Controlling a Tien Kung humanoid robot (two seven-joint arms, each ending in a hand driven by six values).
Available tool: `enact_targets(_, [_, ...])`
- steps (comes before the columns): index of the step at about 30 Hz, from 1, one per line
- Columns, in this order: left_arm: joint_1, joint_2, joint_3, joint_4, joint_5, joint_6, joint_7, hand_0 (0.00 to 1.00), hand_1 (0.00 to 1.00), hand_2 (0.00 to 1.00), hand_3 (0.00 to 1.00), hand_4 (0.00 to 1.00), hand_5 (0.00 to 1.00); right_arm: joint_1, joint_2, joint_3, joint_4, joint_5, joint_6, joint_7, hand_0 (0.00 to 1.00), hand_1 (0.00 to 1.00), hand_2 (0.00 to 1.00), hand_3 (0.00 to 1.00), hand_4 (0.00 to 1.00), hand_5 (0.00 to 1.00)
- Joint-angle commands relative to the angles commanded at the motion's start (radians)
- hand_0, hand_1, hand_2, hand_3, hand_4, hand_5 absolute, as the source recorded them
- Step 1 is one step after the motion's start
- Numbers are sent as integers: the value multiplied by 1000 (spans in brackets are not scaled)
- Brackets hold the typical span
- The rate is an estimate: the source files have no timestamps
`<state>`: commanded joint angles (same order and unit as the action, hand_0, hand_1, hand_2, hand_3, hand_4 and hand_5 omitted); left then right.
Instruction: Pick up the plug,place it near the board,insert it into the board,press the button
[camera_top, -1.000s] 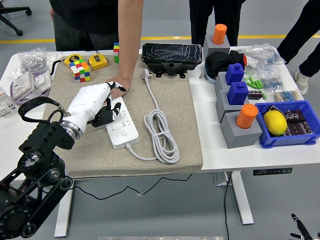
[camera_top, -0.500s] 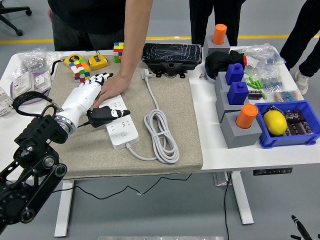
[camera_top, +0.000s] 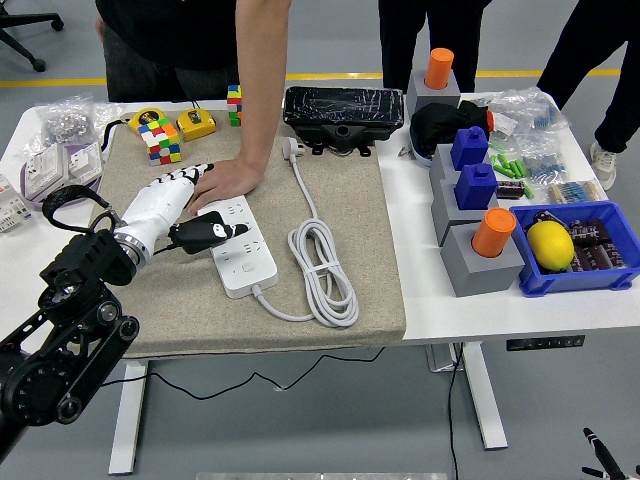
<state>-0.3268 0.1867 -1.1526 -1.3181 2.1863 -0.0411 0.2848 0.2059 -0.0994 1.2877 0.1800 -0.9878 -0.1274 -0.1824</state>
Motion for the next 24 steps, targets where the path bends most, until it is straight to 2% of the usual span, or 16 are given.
enact_targets(5, [-3, -5, 6, 39, 9, -3, -11, 910, 969, 954, 925, 998, 519, 1, -1, 2, 0, -1, 0, 0, 779, 728, 712, 733, 998, 940])
enact_targets(6, [-3, -6, 8, 43, 10, -4, -13, 881, 947, 929, 916, 998, 460, 1, -1, 3, 0, -2, 0, 0, 779, 728, 712, 733, 998, 939])
enact_targets(9, [-4, -8, 13, 61, 10, 0, -21, 881, 947, 929, 916, 998, 460, 2, -1, 1, 0, 0, 0, 0, 779, 728, 712, 733, 998, 939])
enact_targets(11, [-5, -10, 17, 74, 10, 8, -29, 881, 947, 929, 916, 998, 460, 3, -1, -1, 0, 3, 0, 1, 779, 728, 712, 733, 998, 939])
enact_targets(12, [-5, -11, 17, 79, 12, 9, -31, 860, 932, 913, 909, 998, 417, 4, 0, -1, 0, 3, 0, 2, 779, 727, 712, 733, 998, 939])
enact_targets(17, [-10, -14, 18, 105, 21, 36, -47, 860, 932, 913, 909, 998, 417, 7, -1, -1, 0, 3, 1, 2, 779, 727, 712, 733, 998, 939])
enact_targets(18, [-11, -14, 18, 111, 22, 41, -50, 818, 887, 879, 893, 998, 396, 8, -1, -1, 0, 3, 1, 1, 779, 727, 712, 733, 998, 938])
enact_targets(23, [-14, -17, 17, 124, 21, 55, -54, 818, 887, 879, 893, 998, 396, 8, -3, 2, 0, 1, 1, 0, 779, 727, 712, 733, 998, 938])
enact_targets(24, [-15, -18, 16, 126, 21, 59, -54, 740, 799, 804, 844, 998, 353, 8, -3, 2, 0, 1, 1, 0, 779, 728, 712, 733, 998, 938])
